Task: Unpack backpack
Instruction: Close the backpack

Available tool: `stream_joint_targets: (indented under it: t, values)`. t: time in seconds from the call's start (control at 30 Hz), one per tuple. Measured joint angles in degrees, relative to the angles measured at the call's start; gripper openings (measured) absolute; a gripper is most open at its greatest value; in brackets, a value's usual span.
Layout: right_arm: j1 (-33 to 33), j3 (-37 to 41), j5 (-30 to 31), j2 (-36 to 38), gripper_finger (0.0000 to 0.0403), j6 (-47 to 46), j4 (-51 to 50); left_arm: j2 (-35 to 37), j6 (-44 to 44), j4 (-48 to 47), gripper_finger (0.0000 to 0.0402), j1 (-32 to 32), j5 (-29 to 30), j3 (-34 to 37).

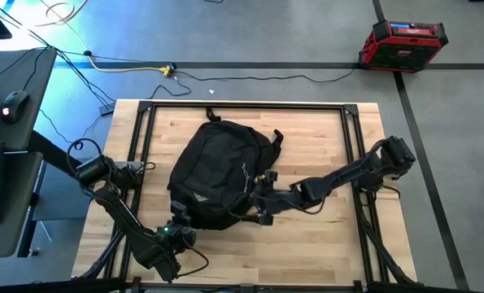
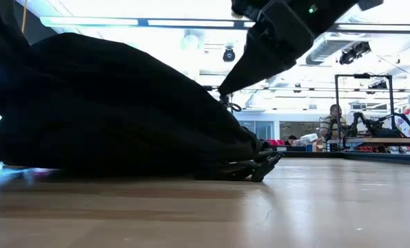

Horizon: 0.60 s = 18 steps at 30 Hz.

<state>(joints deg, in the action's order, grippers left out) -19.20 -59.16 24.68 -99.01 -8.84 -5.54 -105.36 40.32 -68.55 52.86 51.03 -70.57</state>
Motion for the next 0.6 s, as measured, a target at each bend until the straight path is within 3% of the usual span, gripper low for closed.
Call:
stream_joint_targets:
  t: [0.1,0.2,0.33,0.5,0.6]
  values:
    - [1.75,0.00,-4.49,-0.02,0.0214,0.57,-1.25,0.00,0.00,0.05,0.0000,-0.02,-0.02,0.00]
    - [2.62,0.00,-6.04,-0.02,0.0195,1.39,-2.29,0.00,0.00,0.09,0.0000,-0.02,-0.03,0.00]
    - [2.86,0.00,-7.85,-0.03,0.0133,2.72,-3.29,0.00,0.00,0.13,0.0000,-0.02,-0.07,0.00]
    - [2.84,0.00,-7.93,-0.04,0.0019,2.89,-3.40,0.00,0.00,0.15,0.0000,-0.02,-0.13,0.00]
    - [2.85,-0.02,-5.19,-0.04,0.0007,2.07,-5.17,0.00,-0.80,0.88,0.0000,0.00,-1.02,-0.02]
